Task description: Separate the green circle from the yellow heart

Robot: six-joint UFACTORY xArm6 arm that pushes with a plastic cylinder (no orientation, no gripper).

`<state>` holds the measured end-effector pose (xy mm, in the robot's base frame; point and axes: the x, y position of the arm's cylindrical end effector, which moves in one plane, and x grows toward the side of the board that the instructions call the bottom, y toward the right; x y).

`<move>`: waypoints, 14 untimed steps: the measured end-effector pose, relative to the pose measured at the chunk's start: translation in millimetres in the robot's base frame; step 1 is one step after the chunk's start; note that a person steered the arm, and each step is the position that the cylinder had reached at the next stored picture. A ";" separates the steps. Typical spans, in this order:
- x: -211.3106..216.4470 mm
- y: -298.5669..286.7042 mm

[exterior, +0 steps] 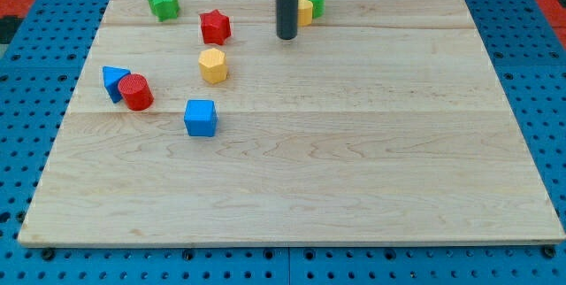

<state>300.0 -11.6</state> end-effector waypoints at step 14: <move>-55.5 25.1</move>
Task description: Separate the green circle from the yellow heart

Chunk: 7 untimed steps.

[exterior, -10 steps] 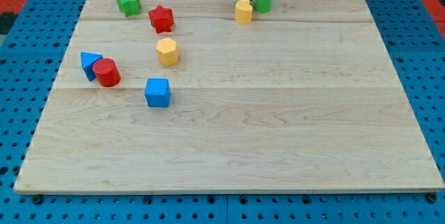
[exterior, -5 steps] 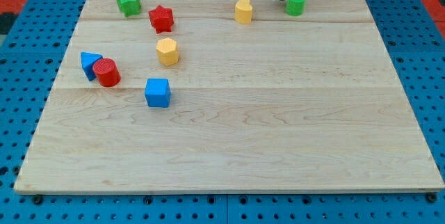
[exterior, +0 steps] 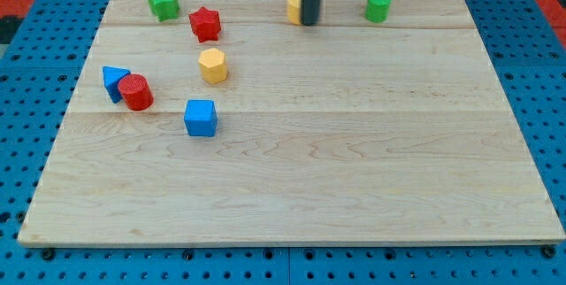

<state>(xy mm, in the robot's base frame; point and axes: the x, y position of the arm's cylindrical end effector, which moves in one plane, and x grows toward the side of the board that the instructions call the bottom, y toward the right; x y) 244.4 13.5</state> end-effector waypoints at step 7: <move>-15.8 23.1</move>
